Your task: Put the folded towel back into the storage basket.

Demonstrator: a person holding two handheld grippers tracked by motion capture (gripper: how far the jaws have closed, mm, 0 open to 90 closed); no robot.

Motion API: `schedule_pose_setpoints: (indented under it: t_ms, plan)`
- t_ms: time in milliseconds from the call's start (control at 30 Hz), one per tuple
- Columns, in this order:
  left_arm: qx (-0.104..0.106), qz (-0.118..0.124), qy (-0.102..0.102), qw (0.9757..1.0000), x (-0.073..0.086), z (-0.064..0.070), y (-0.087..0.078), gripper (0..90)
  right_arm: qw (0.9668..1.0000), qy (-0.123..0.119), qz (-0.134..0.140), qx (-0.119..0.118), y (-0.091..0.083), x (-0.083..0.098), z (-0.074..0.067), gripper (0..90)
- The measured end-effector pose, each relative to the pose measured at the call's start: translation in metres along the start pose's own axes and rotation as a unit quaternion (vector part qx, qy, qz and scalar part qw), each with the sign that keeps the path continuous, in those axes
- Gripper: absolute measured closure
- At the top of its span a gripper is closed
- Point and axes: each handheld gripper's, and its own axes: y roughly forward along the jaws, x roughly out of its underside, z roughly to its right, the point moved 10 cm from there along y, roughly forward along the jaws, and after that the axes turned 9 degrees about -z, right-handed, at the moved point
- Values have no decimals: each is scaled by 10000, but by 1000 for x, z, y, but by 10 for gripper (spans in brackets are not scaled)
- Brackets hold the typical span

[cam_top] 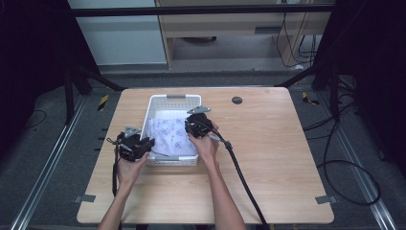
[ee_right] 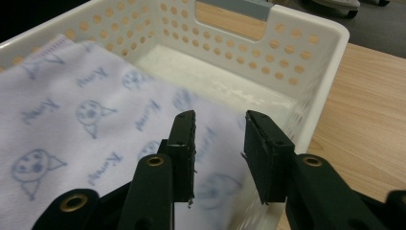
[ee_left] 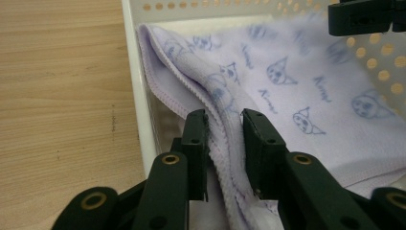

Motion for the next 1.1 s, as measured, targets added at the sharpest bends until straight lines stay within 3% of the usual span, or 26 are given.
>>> schedule_pose_setpoints:
  t_ms: [200, 367, 567, 867, 1100]
  plan:
    - [73, 175, -44, 9998, -5, 0, -8, 660, 9999, -66, 153, -34, -9, -5, 0, 550]
    - [139, 334, 77, 9993, -11, 9, -16, 628, 9992, -109, 314, -223, -23, -9, -4, 451]
    - [158, 450, 236, 9986, -14, 16, -23, 597, 9983, -154, 485, -288, -41, -9, -3, 384]
    - [215, 571, 368, 9975, -14, 29, -35, 538, 9953, 83, 888, -372, -82, 1, 13, 297]
    - [286, 668, 511, 9960, -13, 39, -46, 492, 9939, 185, 1037, -318, -112, 24, 33, 236]
